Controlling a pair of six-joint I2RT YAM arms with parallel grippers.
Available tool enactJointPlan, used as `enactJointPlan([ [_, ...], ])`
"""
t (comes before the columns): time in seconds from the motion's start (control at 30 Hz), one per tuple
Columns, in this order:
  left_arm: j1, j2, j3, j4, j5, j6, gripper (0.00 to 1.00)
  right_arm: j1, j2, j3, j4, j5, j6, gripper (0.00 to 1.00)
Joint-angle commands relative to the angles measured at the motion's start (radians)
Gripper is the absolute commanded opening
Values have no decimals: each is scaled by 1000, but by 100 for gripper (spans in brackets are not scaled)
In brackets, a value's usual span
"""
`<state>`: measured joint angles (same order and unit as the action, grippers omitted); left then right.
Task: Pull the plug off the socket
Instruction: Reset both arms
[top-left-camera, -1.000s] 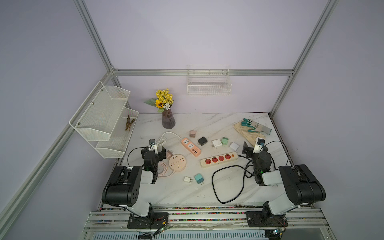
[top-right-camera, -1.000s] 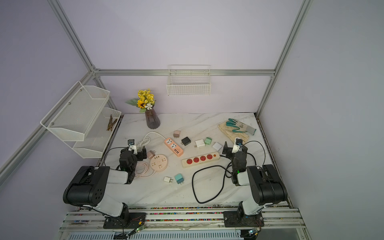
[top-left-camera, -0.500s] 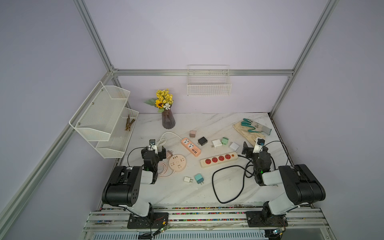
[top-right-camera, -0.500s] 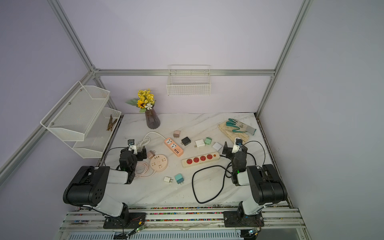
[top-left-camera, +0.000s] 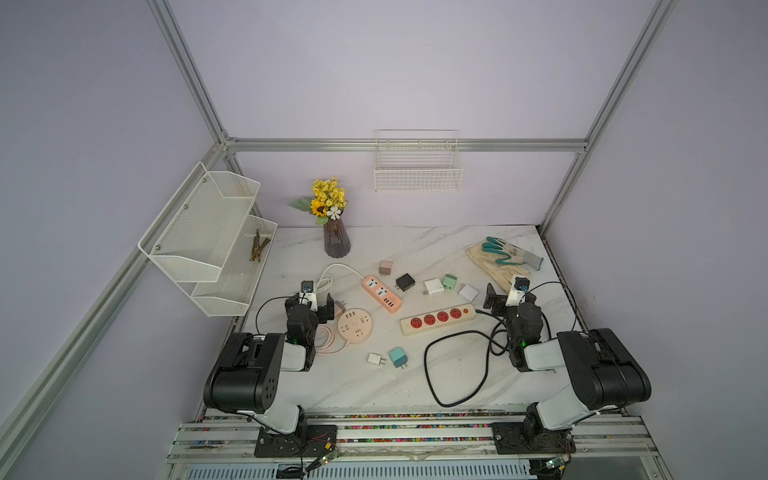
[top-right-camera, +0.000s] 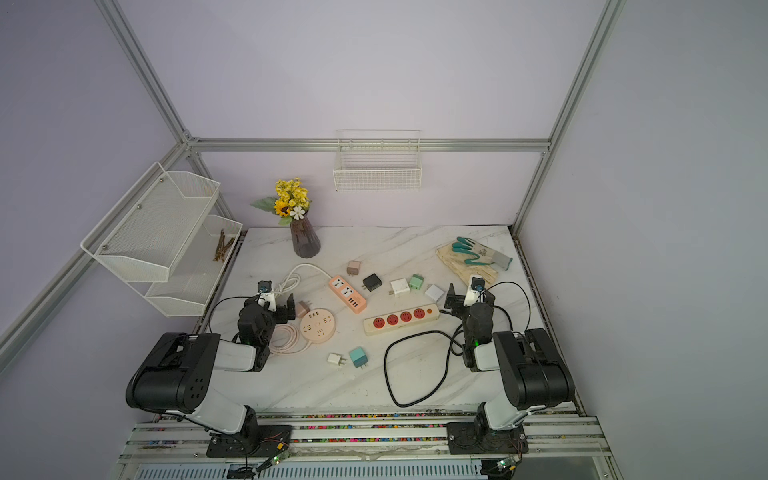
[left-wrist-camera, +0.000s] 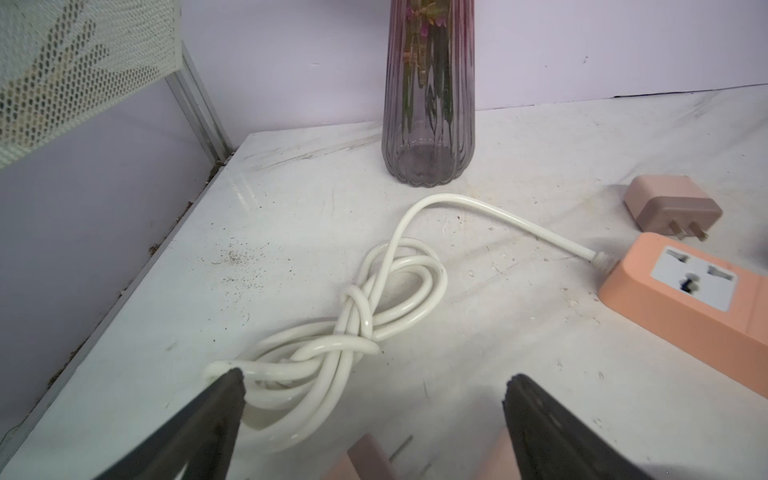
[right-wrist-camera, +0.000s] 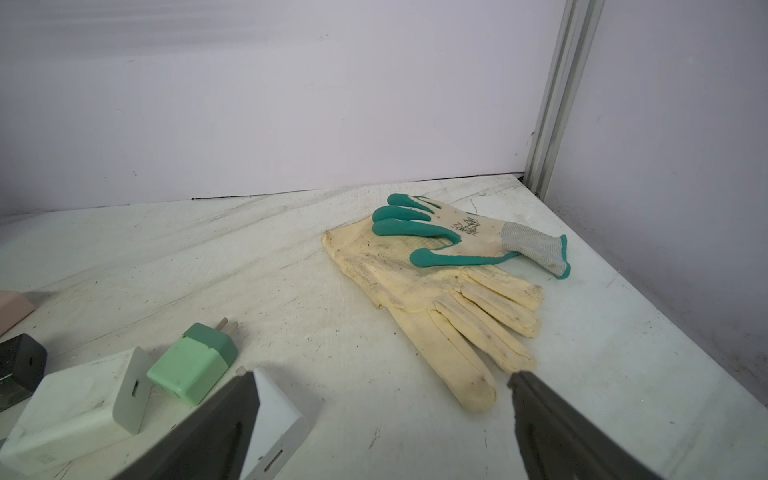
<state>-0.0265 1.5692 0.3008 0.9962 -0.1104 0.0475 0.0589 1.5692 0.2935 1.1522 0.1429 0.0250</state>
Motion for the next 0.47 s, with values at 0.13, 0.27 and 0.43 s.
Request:
enactJointPlan([
  [0.13, 6, -9, -1, 86, 25, 17, 100, -1, 6, -4, 24, 1, 3, 100],
  [0.27, 6, -9, 51, -18, -28, -8, 100, -2, 5, -4, 24, 1, 2, 100],
  [0.43, 9, -3, 46, 4, -33, -9, 100, -2, 6, -4, 24, 1, 2, 100],
])
